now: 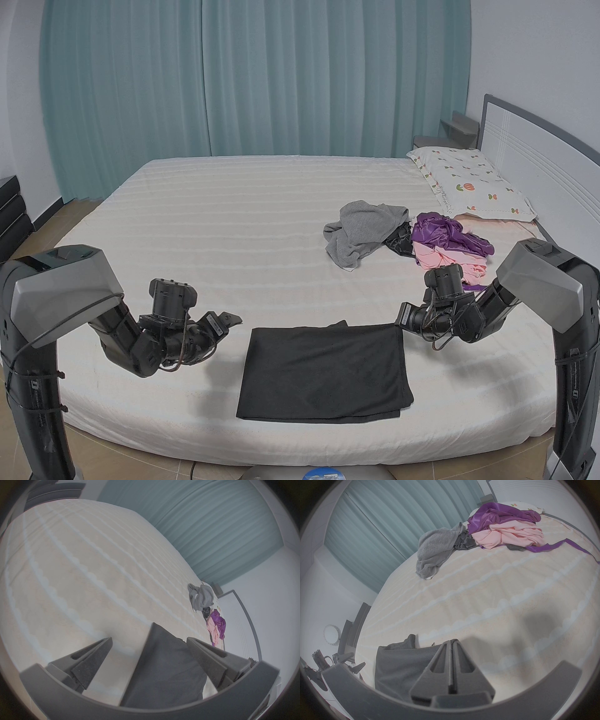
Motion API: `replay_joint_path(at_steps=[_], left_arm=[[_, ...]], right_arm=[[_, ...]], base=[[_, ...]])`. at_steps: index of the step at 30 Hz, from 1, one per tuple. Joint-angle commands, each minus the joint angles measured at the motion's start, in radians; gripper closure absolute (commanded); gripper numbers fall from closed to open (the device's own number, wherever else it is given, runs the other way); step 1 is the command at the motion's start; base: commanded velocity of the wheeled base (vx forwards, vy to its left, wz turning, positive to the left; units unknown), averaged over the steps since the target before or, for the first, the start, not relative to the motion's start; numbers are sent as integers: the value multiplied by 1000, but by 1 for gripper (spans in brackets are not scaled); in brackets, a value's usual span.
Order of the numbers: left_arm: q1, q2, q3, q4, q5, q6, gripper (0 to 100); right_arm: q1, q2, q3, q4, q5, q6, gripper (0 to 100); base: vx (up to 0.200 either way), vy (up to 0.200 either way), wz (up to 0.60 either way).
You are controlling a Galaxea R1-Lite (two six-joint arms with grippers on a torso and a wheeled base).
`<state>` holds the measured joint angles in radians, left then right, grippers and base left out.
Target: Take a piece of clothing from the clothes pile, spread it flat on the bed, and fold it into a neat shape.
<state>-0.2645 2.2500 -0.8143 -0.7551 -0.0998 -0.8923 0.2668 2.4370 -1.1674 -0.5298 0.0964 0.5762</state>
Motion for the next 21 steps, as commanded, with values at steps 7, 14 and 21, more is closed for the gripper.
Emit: replay_joint_path(at_steps=[7,14,21], left_arm=[[-111,151,-203,19,45,29,0],[-133,229,-368,131,118,32,0],[-133,278,-464,195,155,33,0]], right_arm=[[-1,11,2,2,-4,1,100],[2,20,0,2,-7,1,100],[3,22,0,2,-7,1,100]], base=[[0,0,0],[0,0,0],[0,0,0]])
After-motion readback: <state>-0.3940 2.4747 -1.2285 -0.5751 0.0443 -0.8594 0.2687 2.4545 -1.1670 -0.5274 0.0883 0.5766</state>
